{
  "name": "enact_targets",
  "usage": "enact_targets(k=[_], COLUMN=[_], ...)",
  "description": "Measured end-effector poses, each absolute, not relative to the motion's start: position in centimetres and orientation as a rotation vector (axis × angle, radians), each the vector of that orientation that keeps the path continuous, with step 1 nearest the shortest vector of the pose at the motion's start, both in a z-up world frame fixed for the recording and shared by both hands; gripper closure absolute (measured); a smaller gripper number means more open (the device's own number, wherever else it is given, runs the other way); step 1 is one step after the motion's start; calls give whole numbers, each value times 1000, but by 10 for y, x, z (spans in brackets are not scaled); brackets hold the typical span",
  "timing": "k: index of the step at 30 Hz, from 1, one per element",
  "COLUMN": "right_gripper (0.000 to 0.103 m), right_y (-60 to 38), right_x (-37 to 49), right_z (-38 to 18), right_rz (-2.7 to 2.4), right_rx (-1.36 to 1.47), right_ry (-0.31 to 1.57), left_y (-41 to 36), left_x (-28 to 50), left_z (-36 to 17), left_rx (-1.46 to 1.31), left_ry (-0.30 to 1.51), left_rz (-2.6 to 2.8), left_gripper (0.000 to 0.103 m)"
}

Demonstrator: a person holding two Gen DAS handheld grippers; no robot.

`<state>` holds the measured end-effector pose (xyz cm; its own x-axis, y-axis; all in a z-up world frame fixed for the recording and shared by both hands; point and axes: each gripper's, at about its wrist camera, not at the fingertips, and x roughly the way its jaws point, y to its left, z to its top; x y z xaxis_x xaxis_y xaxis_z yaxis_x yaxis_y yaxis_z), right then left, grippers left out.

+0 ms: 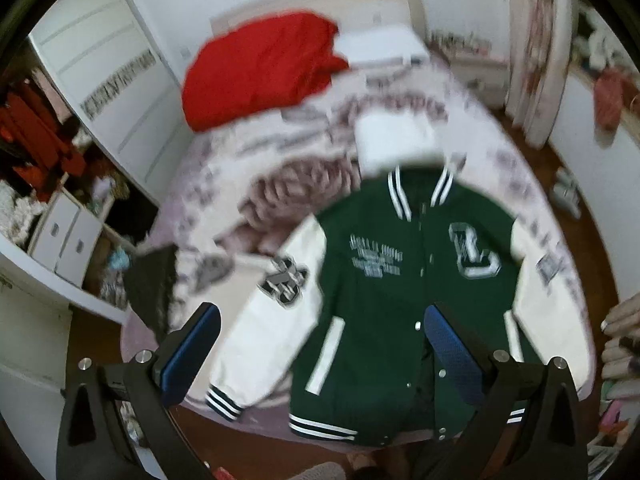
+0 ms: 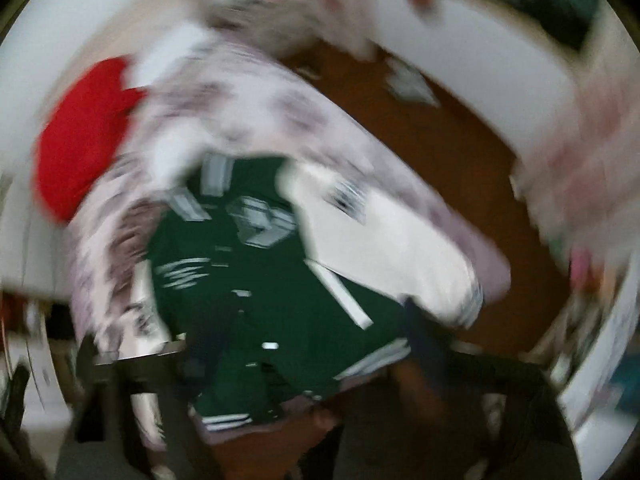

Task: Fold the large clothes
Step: 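Grasp the white sleeve cuff with the right gripper and lift it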

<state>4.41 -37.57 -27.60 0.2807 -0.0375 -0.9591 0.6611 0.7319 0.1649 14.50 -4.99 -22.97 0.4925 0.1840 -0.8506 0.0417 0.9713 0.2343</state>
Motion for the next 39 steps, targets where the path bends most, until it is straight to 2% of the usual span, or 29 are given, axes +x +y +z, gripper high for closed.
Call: enact_targets(k=[5,8,10,13,15,16,17,18,20,27,33,37,39], right_gripper=[30,29,29,29,29,38,69,83,93,96,97,97,97], right_y=[-475,-501,-510,-528,-535,-537,-538,-540,-545,-636,-751,-782,-781], right_x=[-26,-73,-103,-125,-128,-128,-128,-129,-130,-91,27,90,113], right_z=[-473,-568,-608,-645,-653,-653,-651,-648,-630,-565,-527,-504,-488], right_rz=[-670,-712,-731,-733,-744,-757,-781,-817,-869,-836,-787,-761,-731], right_rx=[1072,1359,1527,1697,1716,1711,1690,1657,1628,1384,1150,1064,1034], right_ry=[1294,1264,1159,903,827,811,794,796,748,661,665,665,649], left_y=[-86,-103,-114,-140,-158,-167,-178,-188,-209,-294,-342,-352,-351], left_x=[160,167,171,177,181,182,183,186,191,248,319,353,356], left_z=[-342,-392,-418,-454,-463,-466,-469,-471,-474,-508,-554,-601,-600], left_rx=[319,356,379,415,423,427,429,426,425,383,379,368,353], left_ry=[1189,1254,1290,1337,1342,1343,1342,1338,1322,1326,1308,1393,1367], left_rz=[151,177,183,179,165,155,139,123,76,-155,-166,-157,-157], left_gripper=[0,0,0,0,0,0,0,0,0,0,0,0,0])
